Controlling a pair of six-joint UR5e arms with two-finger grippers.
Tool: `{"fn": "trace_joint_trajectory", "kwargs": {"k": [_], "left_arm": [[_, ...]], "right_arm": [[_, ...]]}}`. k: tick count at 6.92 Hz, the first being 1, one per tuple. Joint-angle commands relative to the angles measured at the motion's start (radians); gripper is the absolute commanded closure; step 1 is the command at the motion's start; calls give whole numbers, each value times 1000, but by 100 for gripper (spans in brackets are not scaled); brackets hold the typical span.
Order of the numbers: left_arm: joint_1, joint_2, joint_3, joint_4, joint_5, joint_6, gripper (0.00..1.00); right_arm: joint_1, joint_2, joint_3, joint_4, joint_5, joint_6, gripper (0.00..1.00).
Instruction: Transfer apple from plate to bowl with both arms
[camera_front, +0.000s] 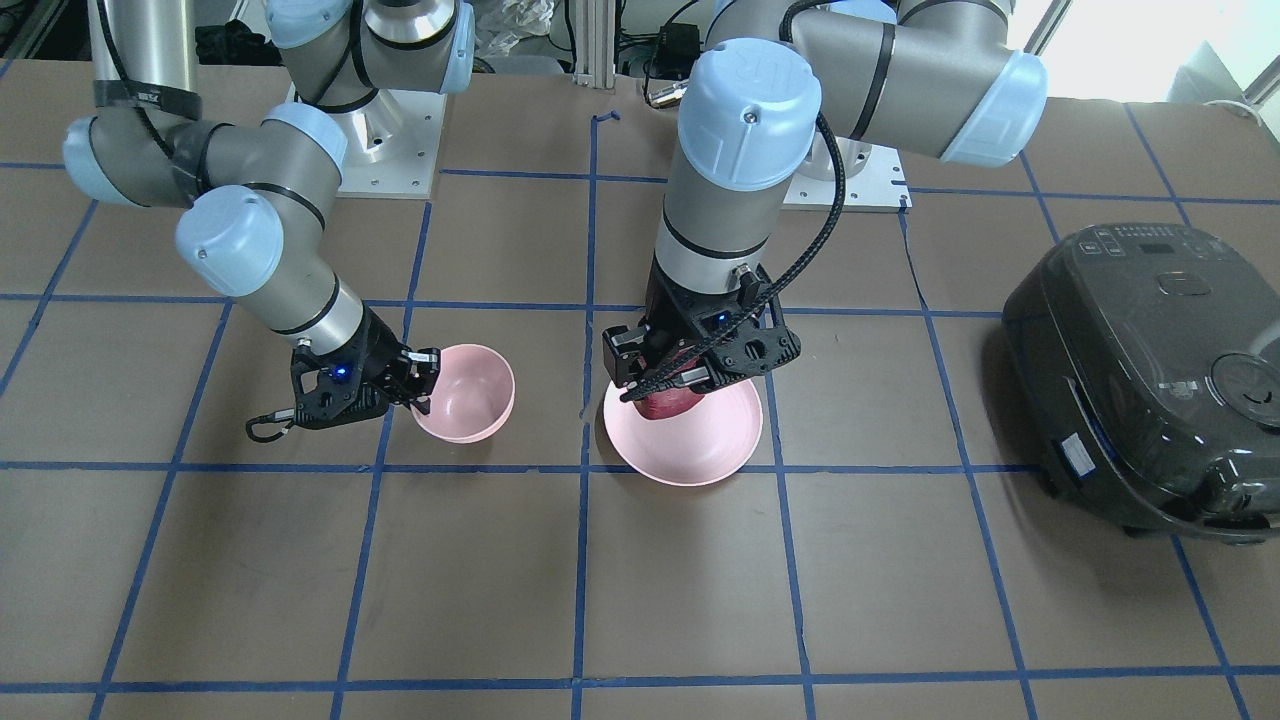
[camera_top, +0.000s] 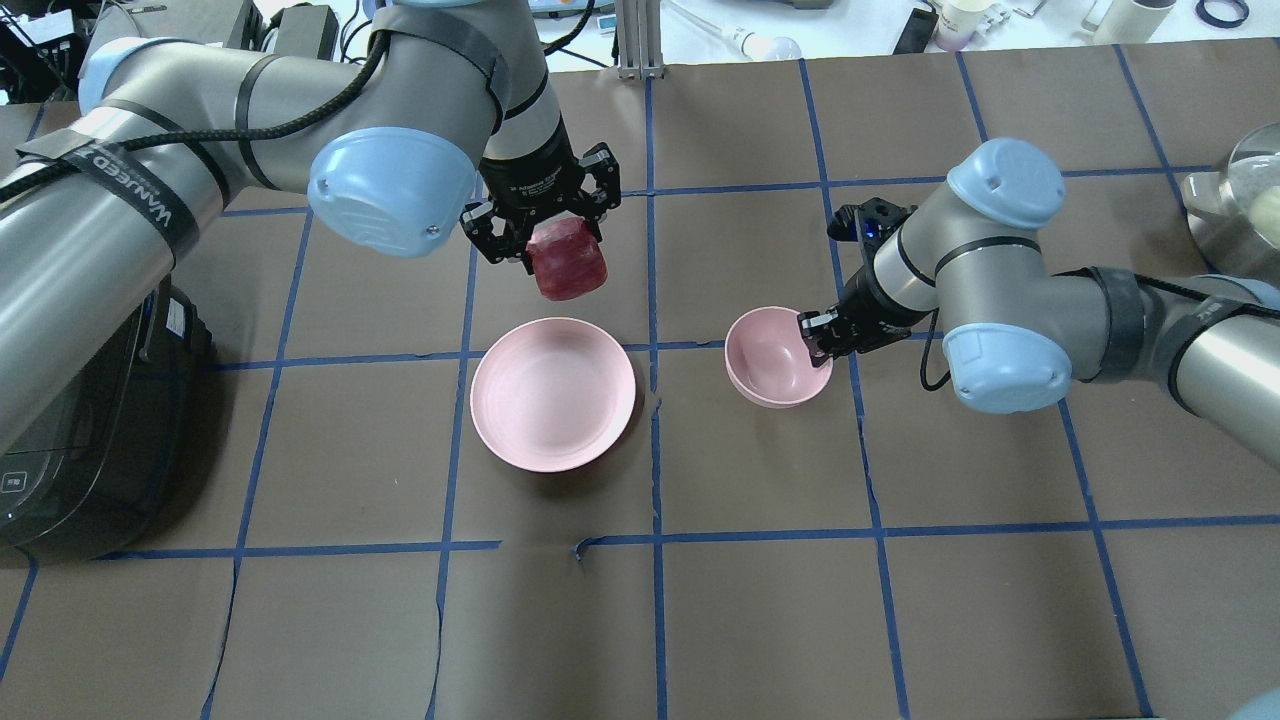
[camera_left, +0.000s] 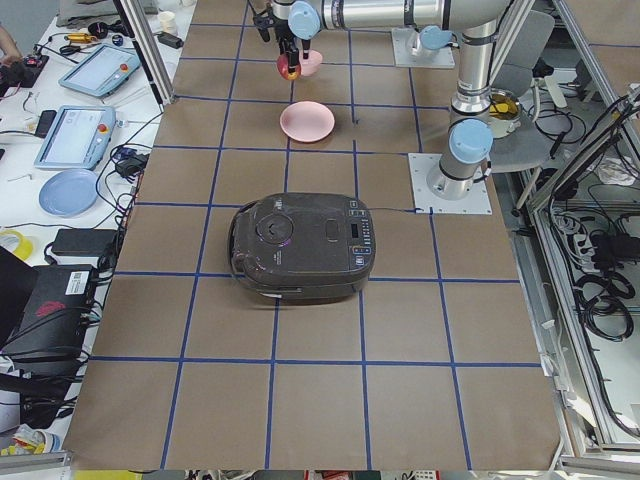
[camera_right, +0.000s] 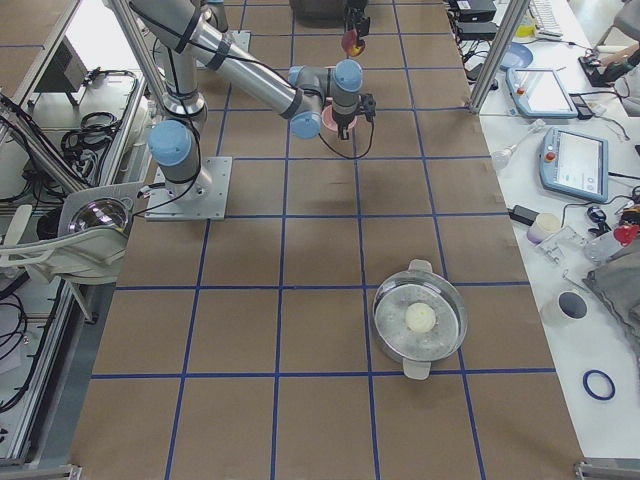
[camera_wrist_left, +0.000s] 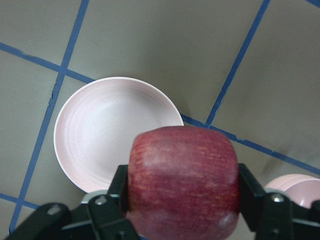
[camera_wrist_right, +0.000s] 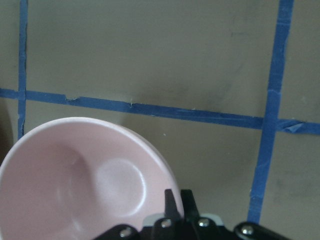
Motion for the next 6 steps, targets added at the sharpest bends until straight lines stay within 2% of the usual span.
{"fn": "trace_joint_trajectory", "kwargs": {"k": [1, 2, 3, 4, 5, 6], "left_arm": [[-13, -21, -7, 11, -4, -86, 100], [-21, -29, -7, 11, -4, -134, 100], [-30, -41, -10, 13, -4, -174, 100], [-39, -44, -10, 14, -4, -183, 100], [-44, -46, -10, 17, -9, -246, 100], [-56, -53, -10, 28, -48, -327, 100]], "right_arm": [[8, -1, 53, -53, -3, 17, 100], [8, -1, 55, -51, -3, 23, 70], [7, 1, 40, -62, -1, 18, 4], [4, -6, 14, -61, -12, 23, 0], [-16, -12, -37, -30, -97, 20, 0], [-27, -18, -119, 87, -178, 20, 0]]}}
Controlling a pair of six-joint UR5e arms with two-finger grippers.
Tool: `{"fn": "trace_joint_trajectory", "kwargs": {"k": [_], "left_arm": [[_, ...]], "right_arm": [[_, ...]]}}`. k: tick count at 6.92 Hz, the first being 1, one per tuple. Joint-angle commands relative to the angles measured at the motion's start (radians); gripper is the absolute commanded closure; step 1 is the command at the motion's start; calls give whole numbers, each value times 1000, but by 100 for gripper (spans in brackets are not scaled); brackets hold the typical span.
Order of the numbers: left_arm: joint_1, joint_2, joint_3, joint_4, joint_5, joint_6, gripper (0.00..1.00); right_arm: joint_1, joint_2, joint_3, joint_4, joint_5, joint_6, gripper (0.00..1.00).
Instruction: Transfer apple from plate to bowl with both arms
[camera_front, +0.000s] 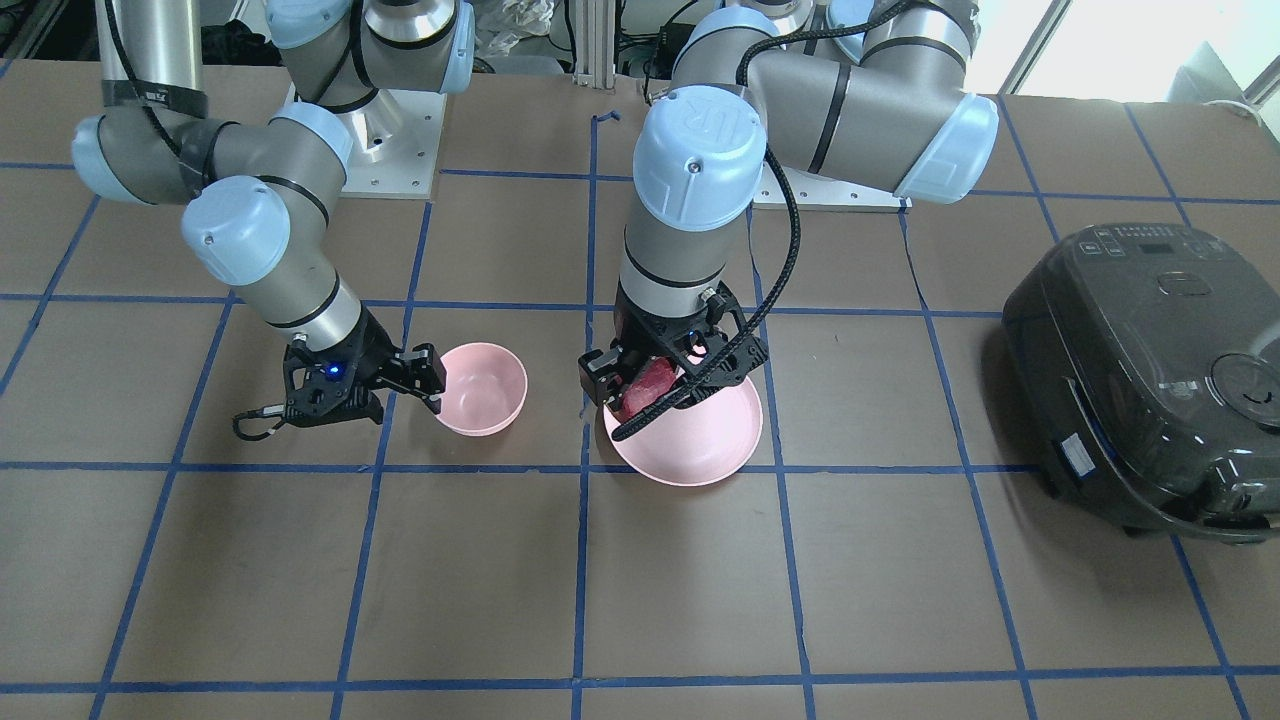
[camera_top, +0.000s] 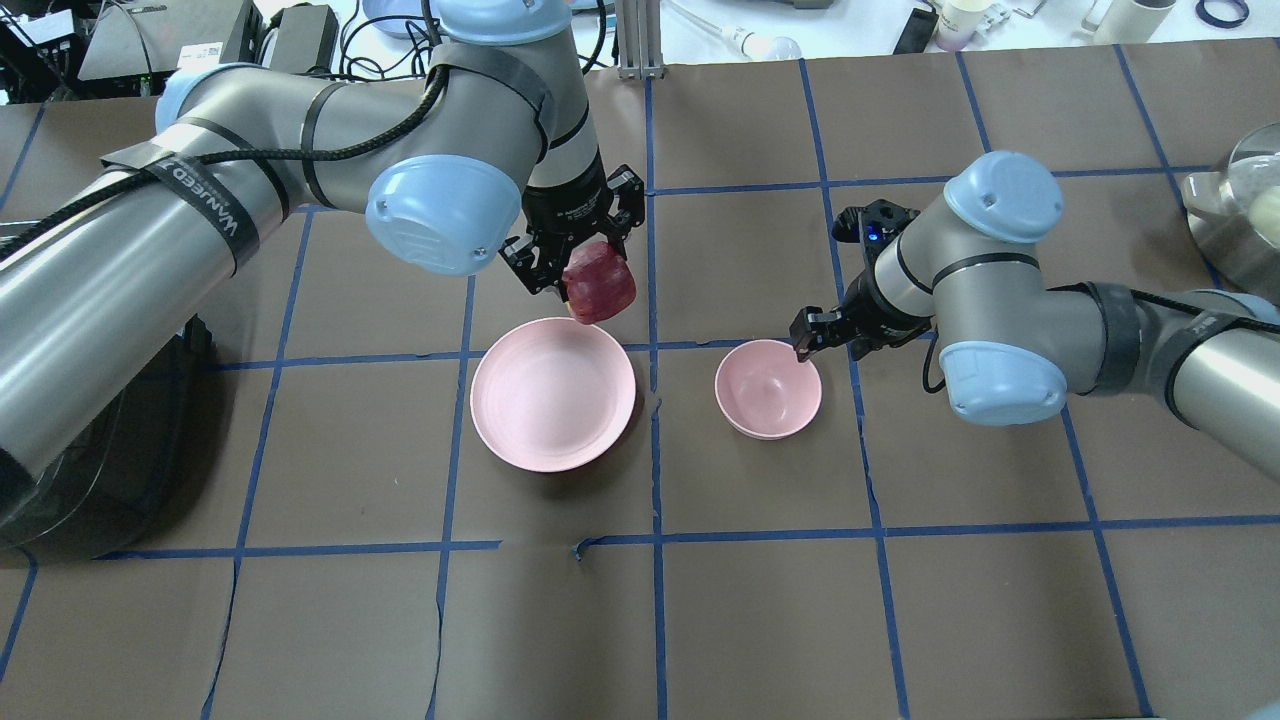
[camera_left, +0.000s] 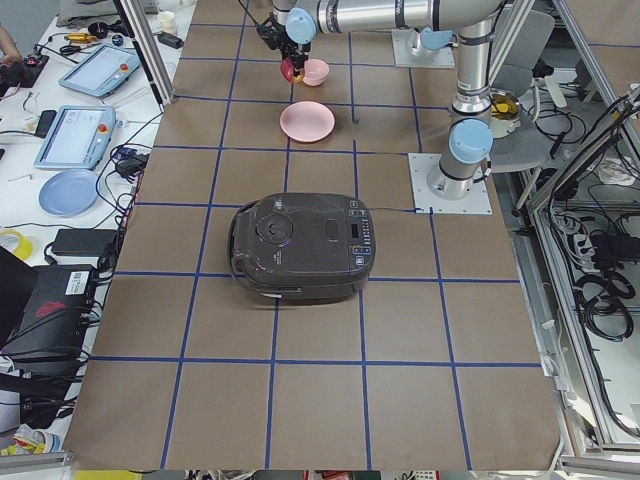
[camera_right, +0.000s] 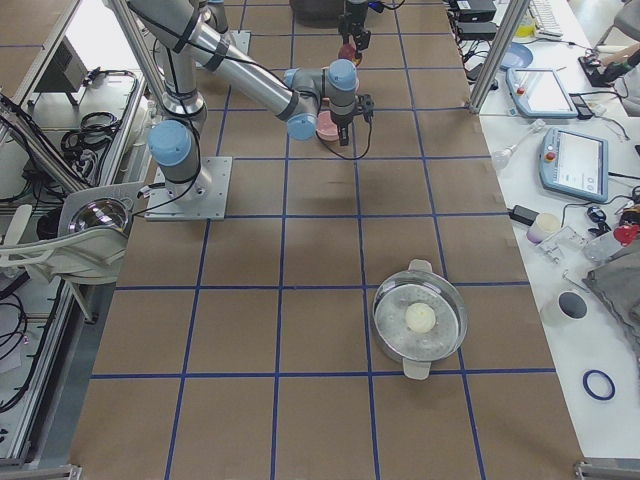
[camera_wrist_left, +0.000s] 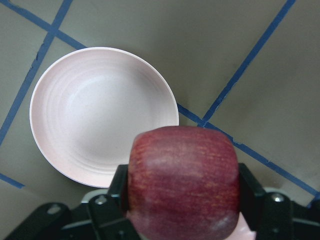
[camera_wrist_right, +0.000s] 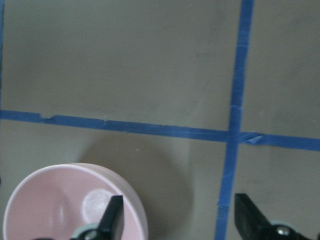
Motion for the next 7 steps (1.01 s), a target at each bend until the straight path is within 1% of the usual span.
{"fn": "trace_joint_trajectory", "kwargs": {"k": [1, 2, 3, 4, 5, 6, 7], "left_arm": [[-46, -24, 0, 50, -49, -164, 100], [-90, -54, 4, 112, -93, -262, 100], [-135, -81, 4, 158, -110, -347, 100], [-179, -117, 7, 172, -110, -395, 100], [-199, -133, 8, 174, -109, -407, 100], [-213, -145, -6, 174, -109, -417, 100], [-221, -157, -11, 175, -109, -423, 100]], "right_arm": [[-33, -33, -186, 256, -113, -1, 0], [-85, -41, -279, 351, -163, -19, 0], [-122, -56, -325, 449, -168, -22, 0], [-124, -113, -341, 500, -168, -21, 0], [-126, -153, -342, 502, -168, -19, 0], [-127, -153, -336, 497, -156, -19, 0], [-130, -152, -336, 499, -166, -16, 0]]}}
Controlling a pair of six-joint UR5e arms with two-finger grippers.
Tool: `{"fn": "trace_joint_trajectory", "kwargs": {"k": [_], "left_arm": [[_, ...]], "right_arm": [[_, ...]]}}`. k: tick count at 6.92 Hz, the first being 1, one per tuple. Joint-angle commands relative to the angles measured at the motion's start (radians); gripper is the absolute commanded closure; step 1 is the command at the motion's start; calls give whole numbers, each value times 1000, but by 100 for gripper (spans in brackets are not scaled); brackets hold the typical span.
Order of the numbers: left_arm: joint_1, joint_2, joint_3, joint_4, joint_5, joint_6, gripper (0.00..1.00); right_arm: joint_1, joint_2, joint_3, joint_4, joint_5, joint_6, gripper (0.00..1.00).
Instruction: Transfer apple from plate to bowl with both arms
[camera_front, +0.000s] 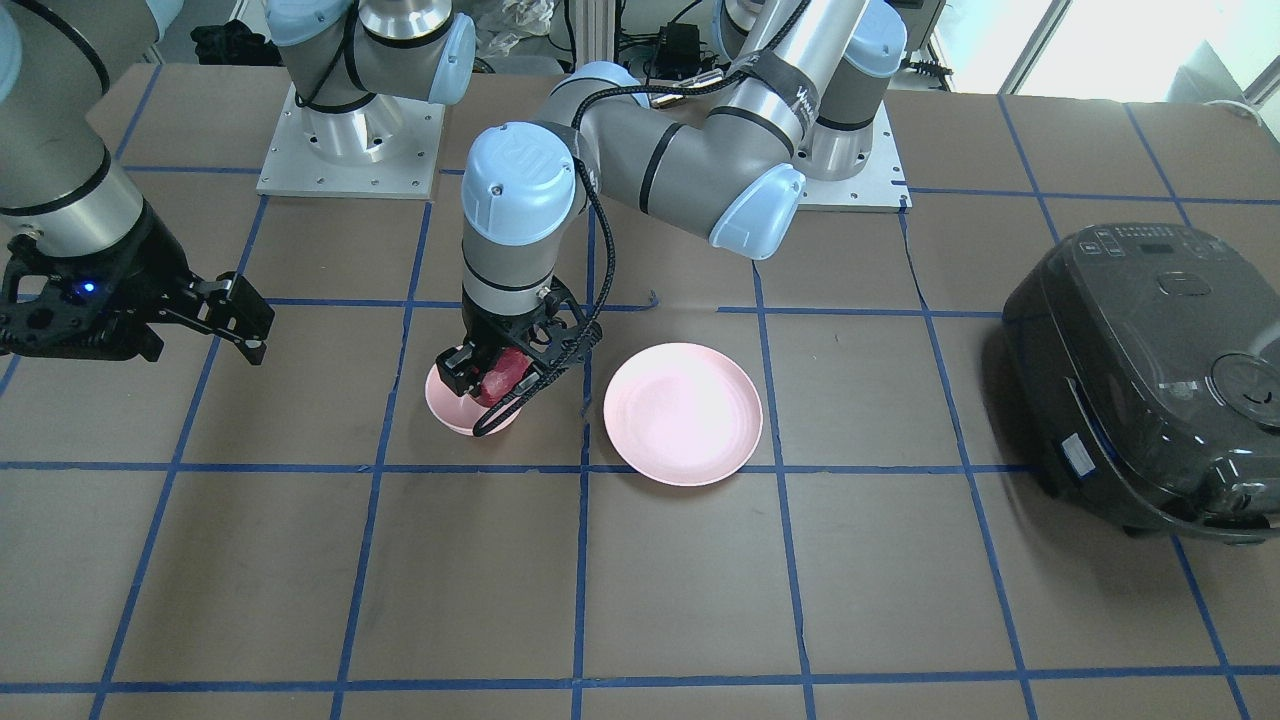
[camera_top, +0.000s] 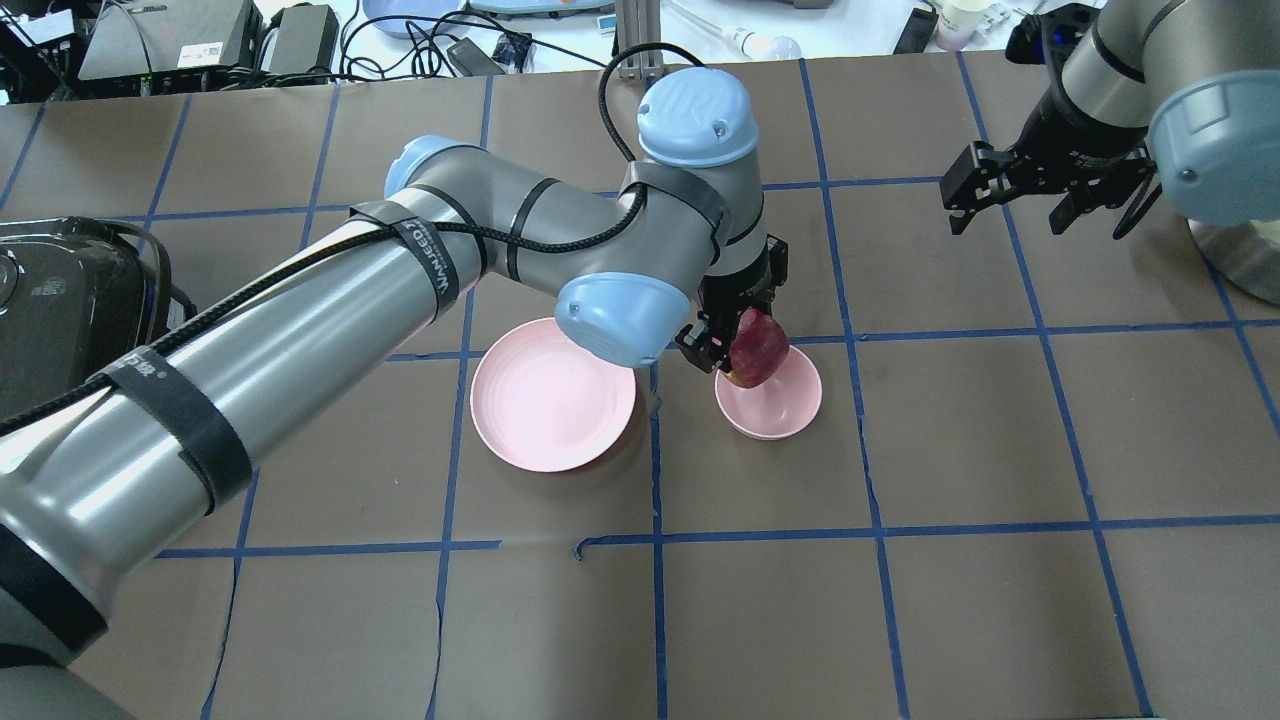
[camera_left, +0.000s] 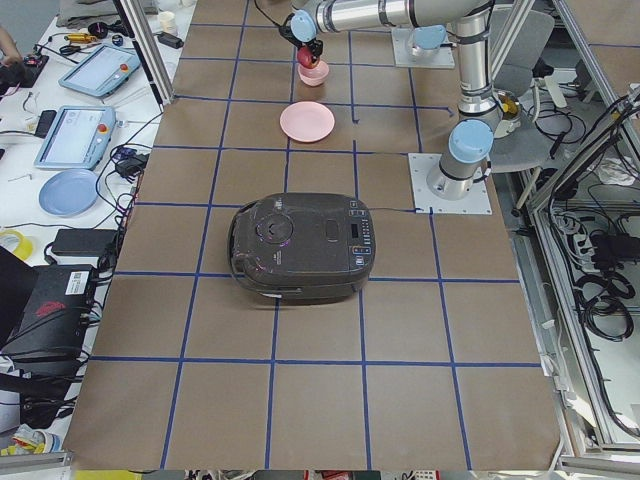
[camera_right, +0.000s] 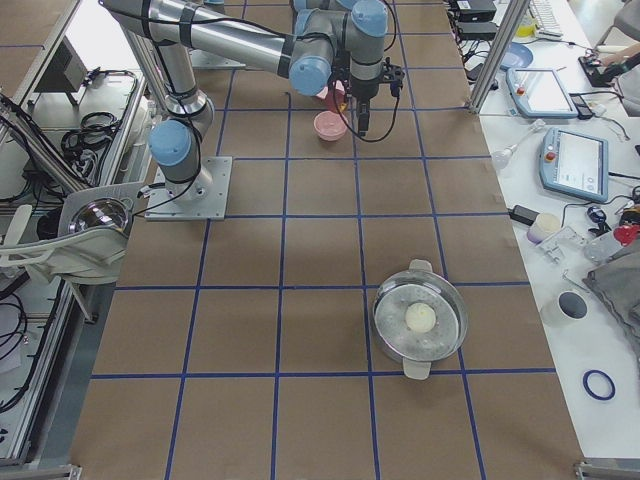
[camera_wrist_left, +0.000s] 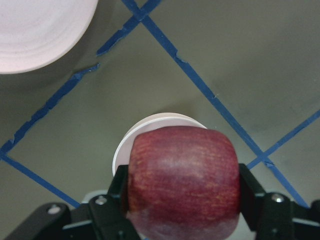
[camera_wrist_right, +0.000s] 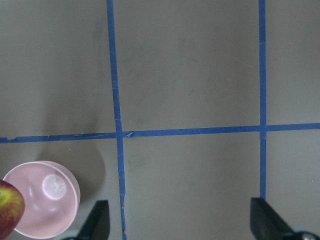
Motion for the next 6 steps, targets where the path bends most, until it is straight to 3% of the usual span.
{"fn": "trace_joint_trajectory", "kwargs": {"k": [1, 3, 6], "left_arm": [[-17, -28, -8, 21, 0, -13, 100], [-22, -67, -8, 71, -5, -24, 100], [-26, -102, -12, 75, -3, -28, 100]], "right_arm": [[-4, -5, 0, 7, -14, 6, 0], [-2, -15, -4, -3, -96, 13, 0], [0, -55, -35, 4, -88, 16, 0]]}}
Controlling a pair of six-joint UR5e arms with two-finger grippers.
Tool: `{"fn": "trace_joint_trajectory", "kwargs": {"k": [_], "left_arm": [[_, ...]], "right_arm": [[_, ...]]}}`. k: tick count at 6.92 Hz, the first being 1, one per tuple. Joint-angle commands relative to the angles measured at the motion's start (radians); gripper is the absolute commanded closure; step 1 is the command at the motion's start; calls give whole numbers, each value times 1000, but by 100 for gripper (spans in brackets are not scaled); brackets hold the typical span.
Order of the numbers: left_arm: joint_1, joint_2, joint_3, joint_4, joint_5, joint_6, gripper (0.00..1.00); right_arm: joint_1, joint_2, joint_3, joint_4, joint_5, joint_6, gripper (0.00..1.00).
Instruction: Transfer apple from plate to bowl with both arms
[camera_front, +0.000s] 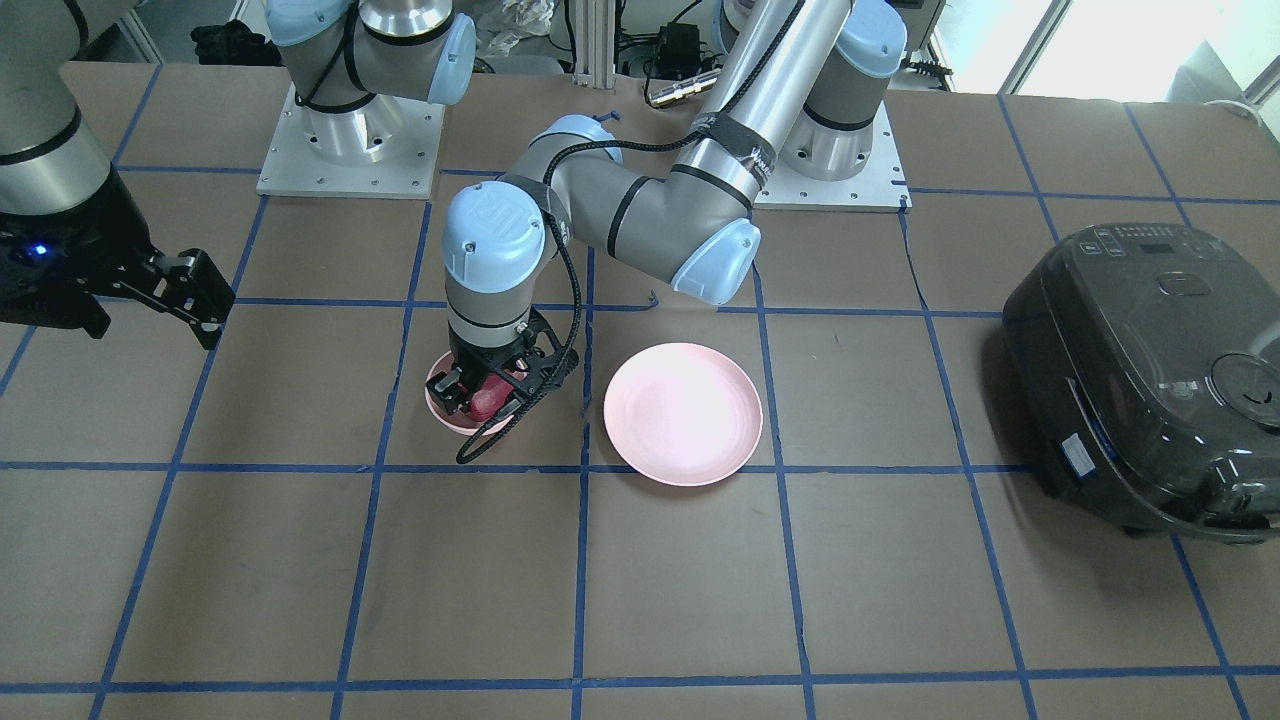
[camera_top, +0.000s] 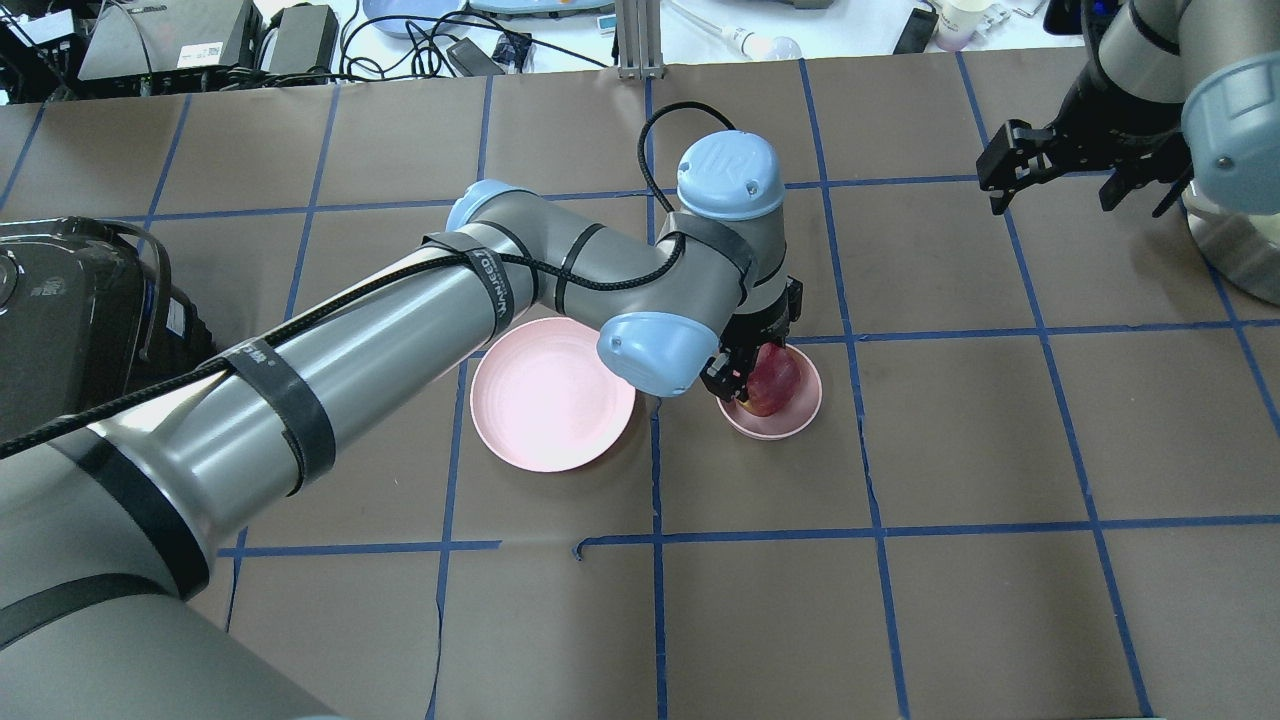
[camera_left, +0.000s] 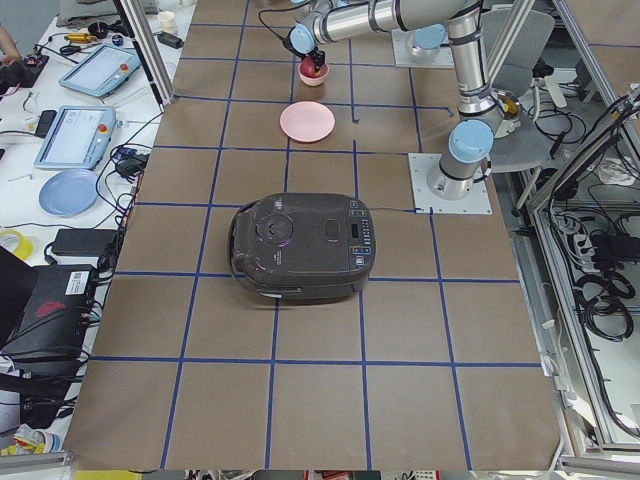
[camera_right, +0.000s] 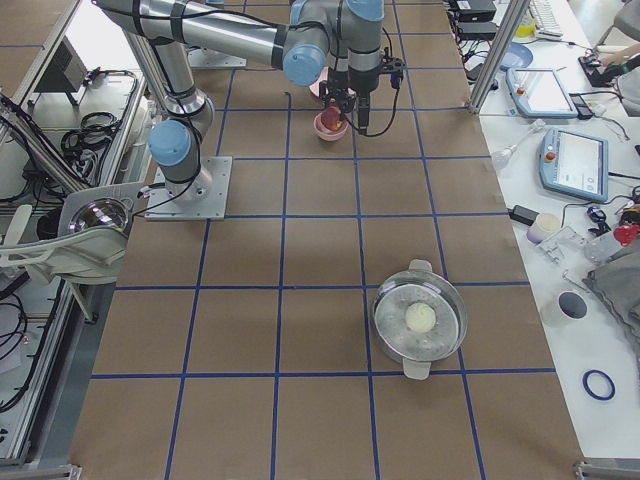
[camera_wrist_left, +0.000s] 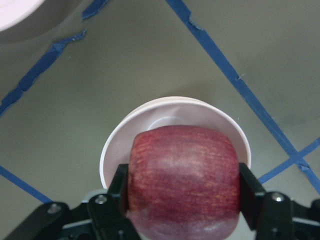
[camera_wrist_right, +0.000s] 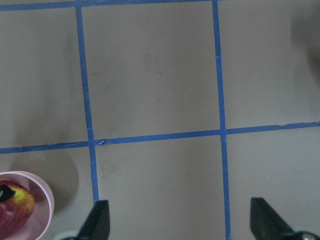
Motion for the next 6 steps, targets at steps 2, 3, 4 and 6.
{"fn": "trace_joint_trajectory", "kwargs": {"k": [2, 3, 4, 6], "left_arm": [[-1, -12, -1, 3, 2, 24, 45], [-1, -9, 4, 4, 3, 27, 0], [8, 24, 14, 3, 6, 78, 0], [86, 116, 34, -38, 15, 253, 0]], "right_arm": [[2, -26, -12, 6, 7, 0, 0], [2, -36, -13, 8, 7, 0, 0], [10, -58, -10, 24, 7, 0, 0], [13, -64, -12, 75, 9, 0, 0]]}}
